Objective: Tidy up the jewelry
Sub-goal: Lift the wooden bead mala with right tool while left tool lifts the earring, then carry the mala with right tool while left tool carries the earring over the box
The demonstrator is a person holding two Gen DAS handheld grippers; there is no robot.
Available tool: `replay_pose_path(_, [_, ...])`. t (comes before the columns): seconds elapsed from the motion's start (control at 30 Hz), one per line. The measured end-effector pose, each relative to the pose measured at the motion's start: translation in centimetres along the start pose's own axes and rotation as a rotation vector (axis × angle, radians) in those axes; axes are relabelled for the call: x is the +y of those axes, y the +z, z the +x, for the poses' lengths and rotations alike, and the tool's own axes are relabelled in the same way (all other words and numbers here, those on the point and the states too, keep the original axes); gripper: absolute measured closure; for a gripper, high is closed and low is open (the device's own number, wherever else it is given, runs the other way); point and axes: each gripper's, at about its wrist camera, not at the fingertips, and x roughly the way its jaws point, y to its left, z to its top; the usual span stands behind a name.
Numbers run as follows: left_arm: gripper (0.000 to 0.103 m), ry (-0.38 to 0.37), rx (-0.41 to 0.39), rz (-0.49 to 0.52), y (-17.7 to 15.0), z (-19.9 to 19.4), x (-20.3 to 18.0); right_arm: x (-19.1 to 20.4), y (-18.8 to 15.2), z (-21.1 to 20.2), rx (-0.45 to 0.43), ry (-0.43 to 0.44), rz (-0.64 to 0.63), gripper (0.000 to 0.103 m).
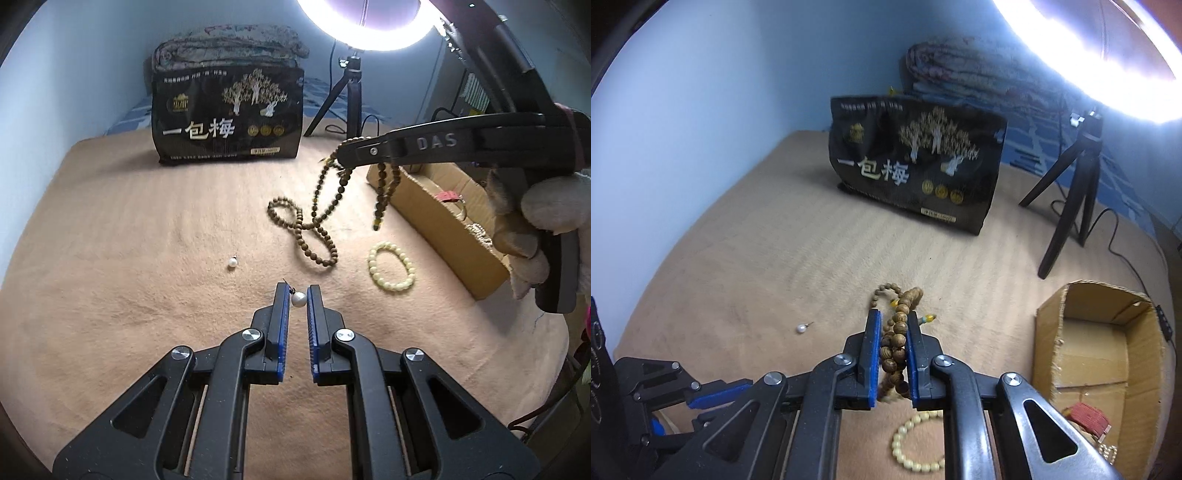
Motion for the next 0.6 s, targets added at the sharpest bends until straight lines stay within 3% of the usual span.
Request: replay_pose_path(0.6, [0.096, -0.008, -0.092, 0.049, 1.9, -6.0, -3.4, 1.0, 1.5, -12.1, -0.164, -0.057, -0.073, 0.094])
